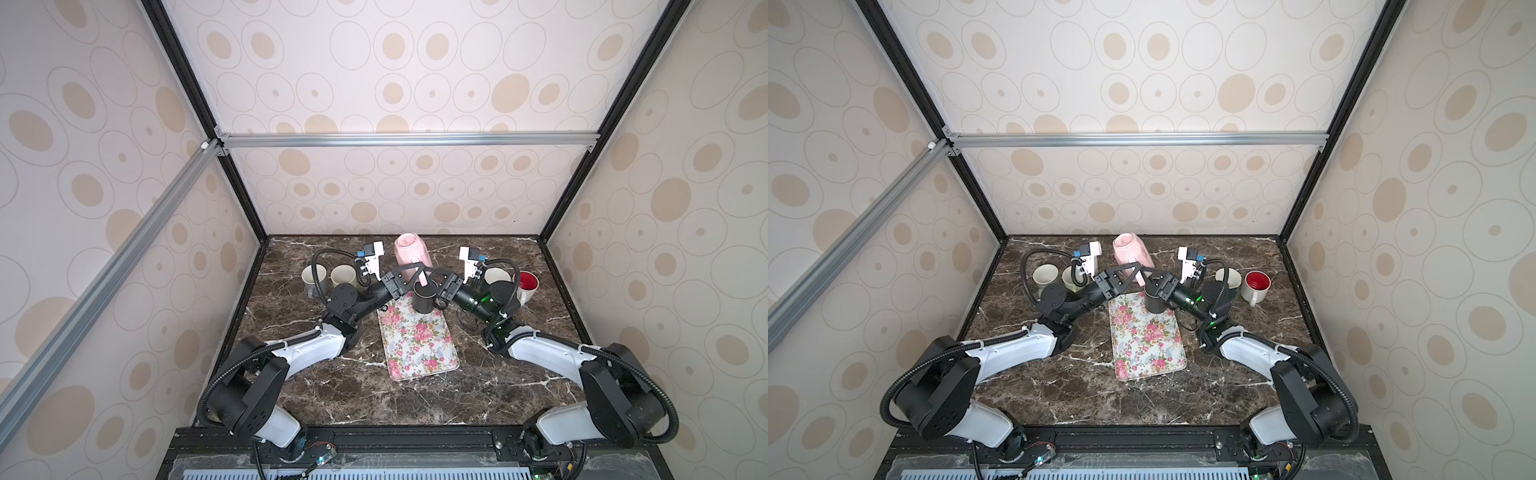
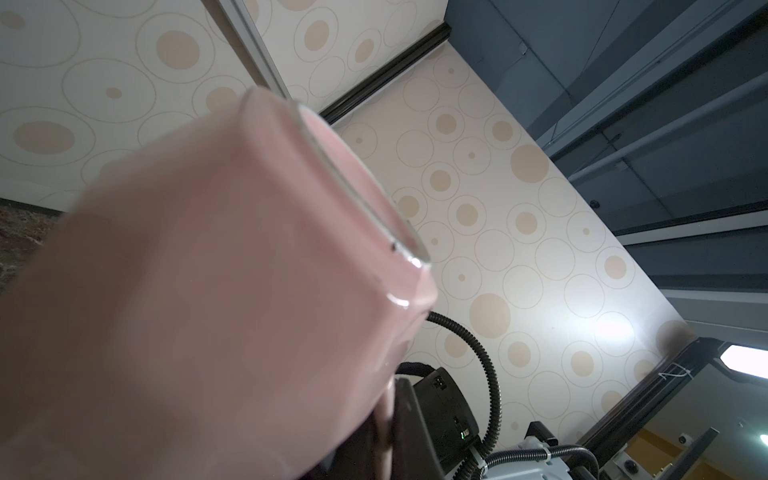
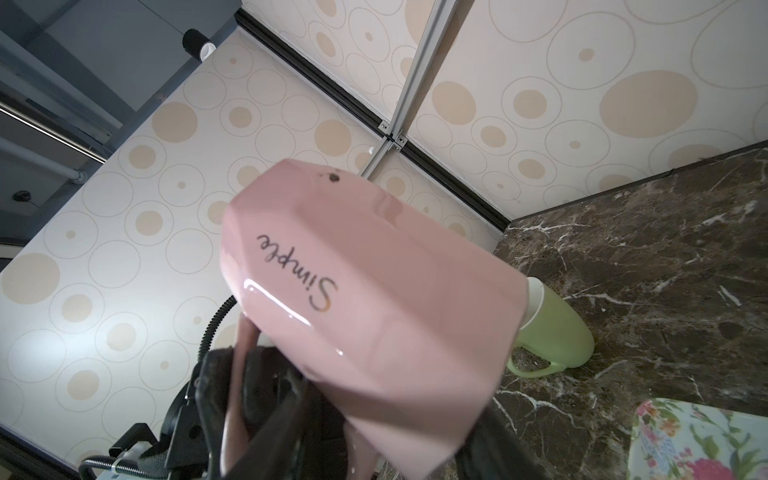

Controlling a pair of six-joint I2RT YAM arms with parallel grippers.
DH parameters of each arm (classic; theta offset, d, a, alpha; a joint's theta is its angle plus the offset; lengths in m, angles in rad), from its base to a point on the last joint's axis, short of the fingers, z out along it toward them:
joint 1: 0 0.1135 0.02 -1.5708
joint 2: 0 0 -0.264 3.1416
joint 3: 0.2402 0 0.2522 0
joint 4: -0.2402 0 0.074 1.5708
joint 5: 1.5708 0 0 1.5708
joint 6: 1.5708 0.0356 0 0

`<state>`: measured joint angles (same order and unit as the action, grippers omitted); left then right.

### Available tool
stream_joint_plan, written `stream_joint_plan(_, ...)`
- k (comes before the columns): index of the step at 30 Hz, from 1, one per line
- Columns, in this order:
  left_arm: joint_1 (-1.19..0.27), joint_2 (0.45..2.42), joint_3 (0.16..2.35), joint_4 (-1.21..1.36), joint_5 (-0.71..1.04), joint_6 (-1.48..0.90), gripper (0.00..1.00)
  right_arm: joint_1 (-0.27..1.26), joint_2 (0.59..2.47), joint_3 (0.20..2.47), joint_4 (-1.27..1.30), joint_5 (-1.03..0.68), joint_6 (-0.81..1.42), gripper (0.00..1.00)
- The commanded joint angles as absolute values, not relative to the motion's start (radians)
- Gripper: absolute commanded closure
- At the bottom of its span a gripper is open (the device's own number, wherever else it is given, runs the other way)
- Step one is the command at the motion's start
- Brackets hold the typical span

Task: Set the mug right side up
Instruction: 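Rotate the pink mug upright with both grippers holding the handle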

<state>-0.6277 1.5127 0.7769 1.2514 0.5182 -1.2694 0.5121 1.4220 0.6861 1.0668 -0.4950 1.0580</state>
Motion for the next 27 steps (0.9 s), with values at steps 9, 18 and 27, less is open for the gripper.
stream_joint_plan(9, -0.608, 1.543, 0.801, 1.362, 0.55, -1.39, 1.0, 0.521, 1.343, 0.744, 1.105, -0.554, 0.956, 0.71)
stream_joint_plan(18, -0.601, 1.594, 0.84, 1.364, 0.607, -1.464, 1.0, 0.52, 1.313, 0.744, 1.102, -0.588, 0.889, 0.7)
stream_joint_plan(27, -0.603, 1.598, 0.845, 1.402, 0.629, -1.528, 1.0, 0.52, 1.332, 0.76, 1.152, -0.613, 0.839, 0.6)
